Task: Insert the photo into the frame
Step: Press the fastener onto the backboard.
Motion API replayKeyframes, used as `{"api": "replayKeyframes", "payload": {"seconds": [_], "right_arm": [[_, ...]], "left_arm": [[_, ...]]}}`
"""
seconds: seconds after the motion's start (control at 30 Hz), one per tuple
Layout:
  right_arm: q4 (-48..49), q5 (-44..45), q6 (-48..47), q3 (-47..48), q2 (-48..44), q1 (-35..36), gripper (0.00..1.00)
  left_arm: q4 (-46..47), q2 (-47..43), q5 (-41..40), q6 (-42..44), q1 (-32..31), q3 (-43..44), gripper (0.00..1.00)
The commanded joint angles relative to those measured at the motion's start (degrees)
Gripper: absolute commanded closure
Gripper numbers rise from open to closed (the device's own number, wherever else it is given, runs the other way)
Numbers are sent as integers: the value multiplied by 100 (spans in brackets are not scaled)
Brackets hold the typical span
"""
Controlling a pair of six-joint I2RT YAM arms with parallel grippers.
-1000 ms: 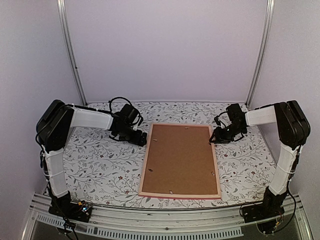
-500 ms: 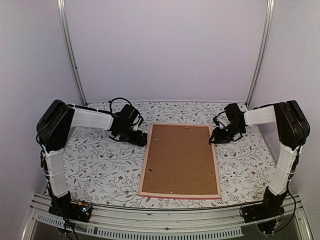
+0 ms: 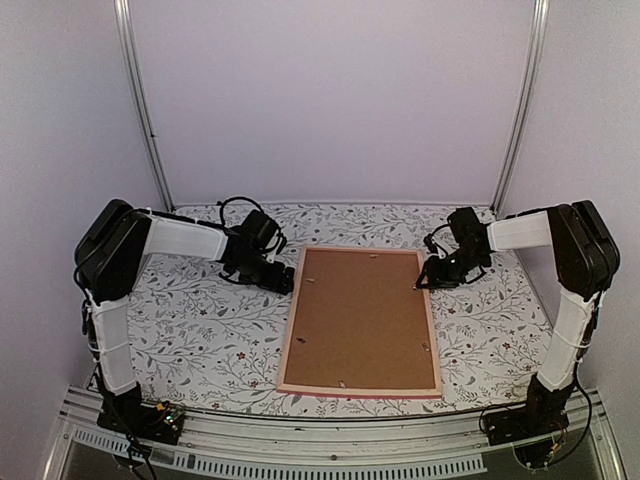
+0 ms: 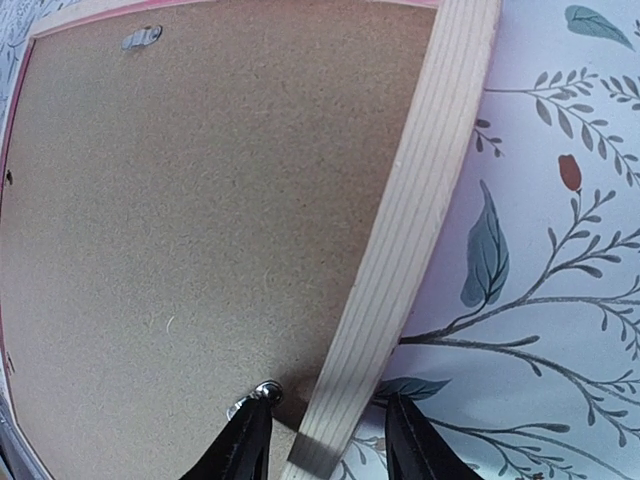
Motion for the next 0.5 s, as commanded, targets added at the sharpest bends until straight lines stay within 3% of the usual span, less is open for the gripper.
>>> {"api": "replayKeyframes", "payload": {"seconds": [0.0, 0.47], "right_arm": [[-160, -135, -11, -99, -123, 98, 58], [-34, -93, 85, 30, 25, 172, 52]], "left_arm": [[50, 69, 31, -34, 49, -15, 8], [28, 63, 31, -24, 47, -33, 8]]}}
